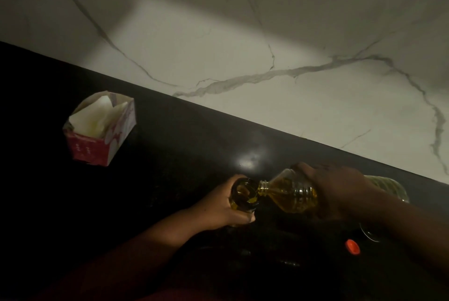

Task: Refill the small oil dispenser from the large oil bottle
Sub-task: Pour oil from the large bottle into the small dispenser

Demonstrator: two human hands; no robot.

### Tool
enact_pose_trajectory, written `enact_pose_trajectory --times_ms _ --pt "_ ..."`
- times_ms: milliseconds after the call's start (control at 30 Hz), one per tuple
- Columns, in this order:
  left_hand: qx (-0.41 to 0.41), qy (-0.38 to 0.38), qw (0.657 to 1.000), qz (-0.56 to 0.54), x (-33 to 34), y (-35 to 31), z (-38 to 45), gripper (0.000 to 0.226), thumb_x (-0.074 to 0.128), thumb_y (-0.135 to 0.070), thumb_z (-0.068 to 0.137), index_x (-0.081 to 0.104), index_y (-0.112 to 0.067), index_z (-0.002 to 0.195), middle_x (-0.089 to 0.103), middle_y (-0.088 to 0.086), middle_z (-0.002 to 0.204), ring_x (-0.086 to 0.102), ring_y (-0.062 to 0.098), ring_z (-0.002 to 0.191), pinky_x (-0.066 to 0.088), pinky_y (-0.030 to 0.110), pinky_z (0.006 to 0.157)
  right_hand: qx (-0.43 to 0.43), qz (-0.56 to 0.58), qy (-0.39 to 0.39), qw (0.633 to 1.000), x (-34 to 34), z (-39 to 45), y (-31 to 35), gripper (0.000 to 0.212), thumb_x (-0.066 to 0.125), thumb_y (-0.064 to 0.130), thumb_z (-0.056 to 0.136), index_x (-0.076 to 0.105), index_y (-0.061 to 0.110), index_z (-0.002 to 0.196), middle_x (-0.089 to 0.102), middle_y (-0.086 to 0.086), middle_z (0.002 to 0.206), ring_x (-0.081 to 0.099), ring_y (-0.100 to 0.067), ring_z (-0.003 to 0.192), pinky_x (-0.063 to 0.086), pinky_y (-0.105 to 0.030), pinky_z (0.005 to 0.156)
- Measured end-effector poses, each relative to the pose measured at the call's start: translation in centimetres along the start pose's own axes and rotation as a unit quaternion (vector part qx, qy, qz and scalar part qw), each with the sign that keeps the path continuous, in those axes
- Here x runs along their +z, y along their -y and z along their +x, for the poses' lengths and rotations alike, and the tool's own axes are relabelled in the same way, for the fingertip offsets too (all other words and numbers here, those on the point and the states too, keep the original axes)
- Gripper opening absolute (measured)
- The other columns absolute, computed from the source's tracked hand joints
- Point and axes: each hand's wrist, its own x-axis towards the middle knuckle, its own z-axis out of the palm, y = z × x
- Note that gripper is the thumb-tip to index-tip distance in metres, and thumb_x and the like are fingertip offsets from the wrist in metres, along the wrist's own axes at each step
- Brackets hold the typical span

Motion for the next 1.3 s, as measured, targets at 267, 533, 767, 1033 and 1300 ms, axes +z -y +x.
enact_pose_trajectory --times_ms 267,533,767,1033,1300 --pt "0.002 -0.006 1.000 0.008 0.02 0.22 0.12 0.072 0.086 -0.023 0.065 0.045 -0.065 0.107 0.063 -0.012 0.116 0.060 0.002 0.112 0.048 0.027 0.100 -0.009 0.015 0.001 1.000 0.11 0.06 -0.11 0.097 0.069 0.064 0.060 0.021 0.034 0.139 0.052 0.010 0.132 0.055 -0.016 0.116 0.047 -0.032 0.092" --pt "0.002 -0.004 1.000 0.007 -0.01 0.42 0.18 0.070 0.086 -0.020 0.068 0.044 -0.055 0.112 0.062 -0.014 0.115 0.059 0.003 0.113 0.047 0.022 0.096 -0.004 0.017 0.002 1.000 0.33 0.05 -0.25 0.097 0.068 0.067 0.058 0.020 0.037 0.138 0.051 0.013 0.131 0.056 -0.015 0.115 0.049 -0.033 0.088" --pt "-0.002 -0.003 1.000 -0.001 0.06 0.30 0.18 0.072 0.086 -0.021 0.067 0.044 -0.059 0.110 0.062 -0.012 0.118 0.060 0.005 0.113 0.052 0.027 0.095 -0.004 0.003 0.000 1.000 0.17 0.13 -0.08 0.096 0.068 0.063 0.061 0.020 0.035 0.139 0.051 0.013 0.132 0.055 -0.015 0.115 0.046 -0.029 0.086" --pt "-0.006 0.002 1.000 -0.005 -0.08 0.03 0.09 0.074 0.086 -0.026 0.064 0.043 -0.065 0.109 0.062 -0.011 0.118 0.060 0.007 0.114 0.052 0.028 0.095 0.000 0.004 0.006 1.000 0.41 0.27 -0.27 0.097 0.067 0.065 0.059 0.019 0.036 0.138 0.052 0.012 0.129 0.055 -0.015 0.114 0.046 -0.029 0.087" --pt "-0.001 -0.003 1.000 -0.009 0.03 0.11 0.01 0.066 0.084 -0.009 0.070 0.046 -0.044 0.112 0.064 -0.012 0.111 0.062 -0.005 0.104 0.048 0.013 0.089 0.006 0.012 -0.008 1.000 0.69 0.31 -0.21 0.094 0.065 0.066 0.060 0.021 0.038 0.137 0.053 0.013 0.128 0.056 -0.014 0.113 0.047 -0.029 0.087"
